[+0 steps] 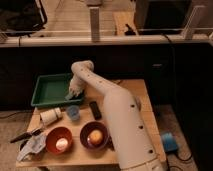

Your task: Wipe tray with sponge

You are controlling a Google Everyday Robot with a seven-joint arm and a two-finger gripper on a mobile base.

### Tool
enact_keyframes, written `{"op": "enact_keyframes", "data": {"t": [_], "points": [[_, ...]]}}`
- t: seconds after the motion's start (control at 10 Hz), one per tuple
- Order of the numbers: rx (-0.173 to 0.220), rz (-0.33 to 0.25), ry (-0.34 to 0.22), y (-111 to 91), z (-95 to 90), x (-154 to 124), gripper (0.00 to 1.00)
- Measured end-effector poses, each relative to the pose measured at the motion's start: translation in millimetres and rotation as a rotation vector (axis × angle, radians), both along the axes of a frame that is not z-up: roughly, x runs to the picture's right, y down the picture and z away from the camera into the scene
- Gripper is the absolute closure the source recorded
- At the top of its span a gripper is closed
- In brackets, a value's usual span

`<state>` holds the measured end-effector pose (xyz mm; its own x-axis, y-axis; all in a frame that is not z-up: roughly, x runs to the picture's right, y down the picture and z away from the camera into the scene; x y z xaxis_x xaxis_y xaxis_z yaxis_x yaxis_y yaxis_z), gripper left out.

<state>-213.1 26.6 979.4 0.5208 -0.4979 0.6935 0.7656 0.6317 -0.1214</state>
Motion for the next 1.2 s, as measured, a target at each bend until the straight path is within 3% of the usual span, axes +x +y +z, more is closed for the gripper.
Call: {"op": "enact_keyframes", "data": {"t": [0.3,0.5,0.9,1.2], "points": [[0.001,0.027,-0.018,-24,26.0,-7,1.00],[0.007,0.036,-0.049,-33,33.6,-22,1.00],[0.006,0.008,-0.159,-30,27.9,-86,1.00],[-0.013,-0.022,-0.236,-16,17.6,-112,1.00]]}}
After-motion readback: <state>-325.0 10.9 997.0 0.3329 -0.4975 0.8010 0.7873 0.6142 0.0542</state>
